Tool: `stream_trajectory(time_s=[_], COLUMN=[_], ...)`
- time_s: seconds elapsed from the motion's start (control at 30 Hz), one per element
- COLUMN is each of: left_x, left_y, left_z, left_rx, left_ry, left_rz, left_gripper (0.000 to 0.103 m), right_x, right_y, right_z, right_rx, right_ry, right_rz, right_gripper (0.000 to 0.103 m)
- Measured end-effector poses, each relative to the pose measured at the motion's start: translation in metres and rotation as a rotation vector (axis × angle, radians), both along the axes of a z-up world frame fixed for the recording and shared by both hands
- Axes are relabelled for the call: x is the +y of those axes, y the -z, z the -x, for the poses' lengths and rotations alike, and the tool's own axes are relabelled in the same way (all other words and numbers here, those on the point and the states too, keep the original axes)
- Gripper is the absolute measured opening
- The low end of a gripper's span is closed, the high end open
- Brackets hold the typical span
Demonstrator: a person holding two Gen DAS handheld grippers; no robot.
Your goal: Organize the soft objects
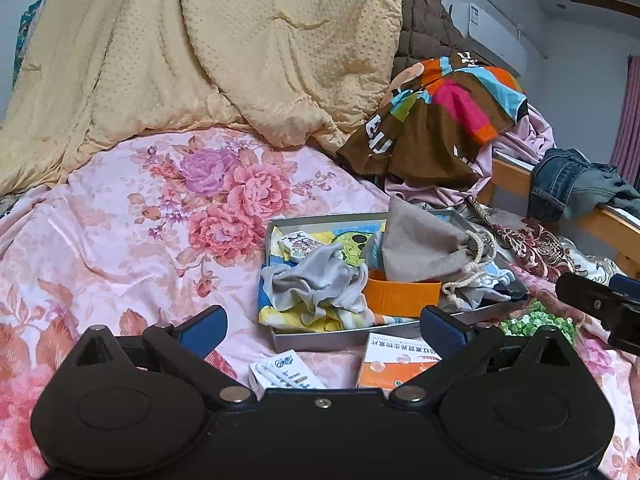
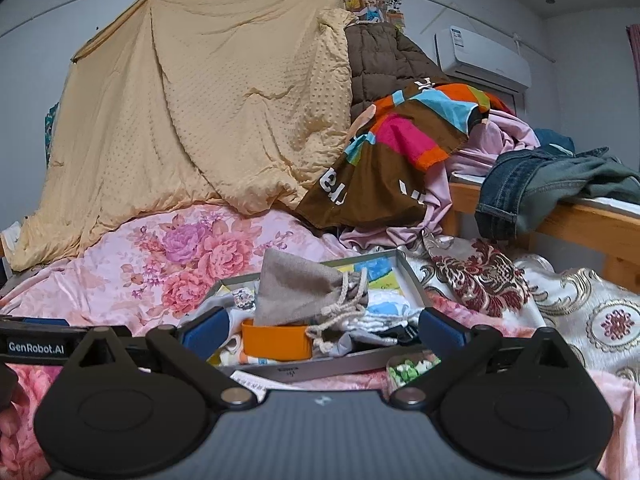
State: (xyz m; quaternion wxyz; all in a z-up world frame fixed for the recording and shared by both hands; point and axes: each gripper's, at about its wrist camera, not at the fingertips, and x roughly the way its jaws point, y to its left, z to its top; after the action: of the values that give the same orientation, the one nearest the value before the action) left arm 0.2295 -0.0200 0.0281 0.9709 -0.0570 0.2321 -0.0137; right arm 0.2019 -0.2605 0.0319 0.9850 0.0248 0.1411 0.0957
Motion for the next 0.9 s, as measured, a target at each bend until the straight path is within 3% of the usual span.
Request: stream_trajectory(time_s=[0.9], left_x=[-0.013], left_y=[0.029], left_z=[0.092], left_rx=[0.034], left_ry=[-0.010], left_rz=[0.003], left_gripper=[0.102], right_x=[-0.021], right_y=[0.033], right_z=[0.082], right_rx=[0.092], right_ry=[0.054], right_rz=[-0.071], right_gripper=[0.103])
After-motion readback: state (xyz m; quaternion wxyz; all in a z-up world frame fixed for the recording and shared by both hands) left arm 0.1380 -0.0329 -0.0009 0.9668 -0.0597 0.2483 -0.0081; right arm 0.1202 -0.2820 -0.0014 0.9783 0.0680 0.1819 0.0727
